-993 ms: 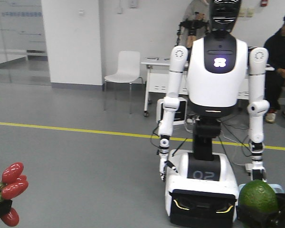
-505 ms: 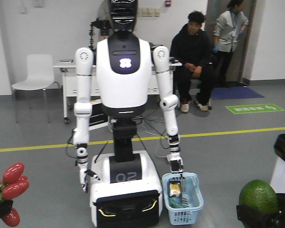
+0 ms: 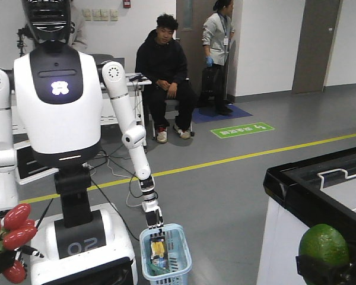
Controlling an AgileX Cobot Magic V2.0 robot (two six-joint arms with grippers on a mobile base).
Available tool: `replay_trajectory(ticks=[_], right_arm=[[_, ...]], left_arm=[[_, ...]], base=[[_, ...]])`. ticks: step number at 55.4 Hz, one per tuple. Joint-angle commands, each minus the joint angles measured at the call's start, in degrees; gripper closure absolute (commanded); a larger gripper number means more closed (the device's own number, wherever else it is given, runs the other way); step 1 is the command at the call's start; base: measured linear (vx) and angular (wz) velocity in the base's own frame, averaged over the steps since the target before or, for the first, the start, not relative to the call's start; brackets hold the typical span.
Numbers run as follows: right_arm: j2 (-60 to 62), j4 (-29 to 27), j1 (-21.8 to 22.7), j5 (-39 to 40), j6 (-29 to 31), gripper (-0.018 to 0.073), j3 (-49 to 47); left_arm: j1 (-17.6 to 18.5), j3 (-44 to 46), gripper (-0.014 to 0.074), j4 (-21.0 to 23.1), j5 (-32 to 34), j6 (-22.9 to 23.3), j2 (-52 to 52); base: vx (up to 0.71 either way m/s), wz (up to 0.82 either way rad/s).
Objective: Pick snacks and fruit into basket
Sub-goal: 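Drive up to the other robot holding the light-blue basket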
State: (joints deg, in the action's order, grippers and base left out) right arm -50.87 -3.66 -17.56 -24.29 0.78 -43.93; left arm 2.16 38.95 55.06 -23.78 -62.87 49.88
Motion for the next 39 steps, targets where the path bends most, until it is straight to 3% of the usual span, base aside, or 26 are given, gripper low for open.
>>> replay_trajectory(ticks=[1, 17, 39], right_arm=[[0.67, 0.26, 0.1, 5.32, 0.04, 0.0568, -1.86], [0.67, 0.26, 0.1, 5.32, 0.04, 0.0568, -1.86], [0.67, 0.26, 0.1, 5.32, 0.04, 0.0568, -1.86]], left_arm=[[0.11, 1.38, 0.0602, 1.81, 2.33, -0.02, -0.47], [0.11, 1.38, 0.0602, 1.81, 2.33, -0.02, -0.47], [0.11, 1.38, 0.0602, 1.81, 2.33, -0.02, -0.47]], base=[[0.24, -0.28], [0.27, -0.07], [0.31, 0.23]])
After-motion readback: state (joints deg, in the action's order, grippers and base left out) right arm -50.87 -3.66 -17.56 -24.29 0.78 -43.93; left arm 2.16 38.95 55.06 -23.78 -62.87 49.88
